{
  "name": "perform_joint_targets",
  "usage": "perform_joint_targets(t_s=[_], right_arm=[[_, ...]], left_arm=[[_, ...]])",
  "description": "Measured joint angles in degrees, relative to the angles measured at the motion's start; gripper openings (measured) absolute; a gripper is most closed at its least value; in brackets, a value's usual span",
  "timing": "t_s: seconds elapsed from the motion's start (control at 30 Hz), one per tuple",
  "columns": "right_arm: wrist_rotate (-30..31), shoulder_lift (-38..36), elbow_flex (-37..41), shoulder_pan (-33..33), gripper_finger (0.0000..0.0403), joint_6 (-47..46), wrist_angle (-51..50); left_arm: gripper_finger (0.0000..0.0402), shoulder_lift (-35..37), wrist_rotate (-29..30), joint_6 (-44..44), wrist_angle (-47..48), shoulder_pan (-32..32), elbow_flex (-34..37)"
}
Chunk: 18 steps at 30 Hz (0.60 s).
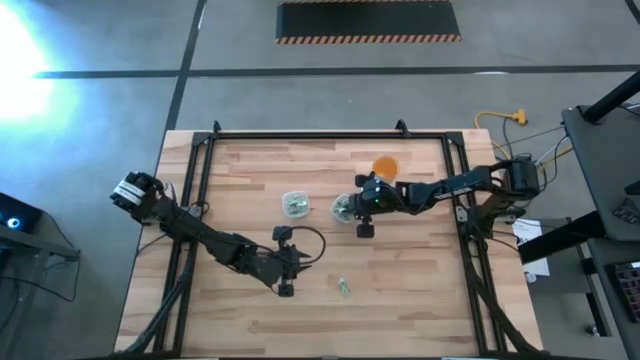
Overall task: Pick and place items into bin
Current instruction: Put the white stevia packet into the right transparent bin, then put the white stevia packet into the left transparent bin
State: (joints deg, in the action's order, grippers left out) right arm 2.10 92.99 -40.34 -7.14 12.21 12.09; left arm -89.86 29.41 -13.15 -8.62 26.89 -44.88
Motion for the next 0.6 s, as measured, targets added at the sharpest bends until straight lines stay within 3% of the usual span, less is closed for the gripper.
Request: perform_joint_targets(t_s=[0.33, 0.6], right_arm=[[-0.62, 0.00, -0.50, -0.07, 0.0118, -1.09, 0.07], [-0.56, -2.93, -0.52, -0.04, 0.0141, -1.21, -2.98]], left_arm=[[0.0096, 0.00, 0.00, 0.00, -0.50, 0.00, -0.13], [0.0096, 0.00, -0.02, 0.00, -1.34, -0.02, -0.11]])
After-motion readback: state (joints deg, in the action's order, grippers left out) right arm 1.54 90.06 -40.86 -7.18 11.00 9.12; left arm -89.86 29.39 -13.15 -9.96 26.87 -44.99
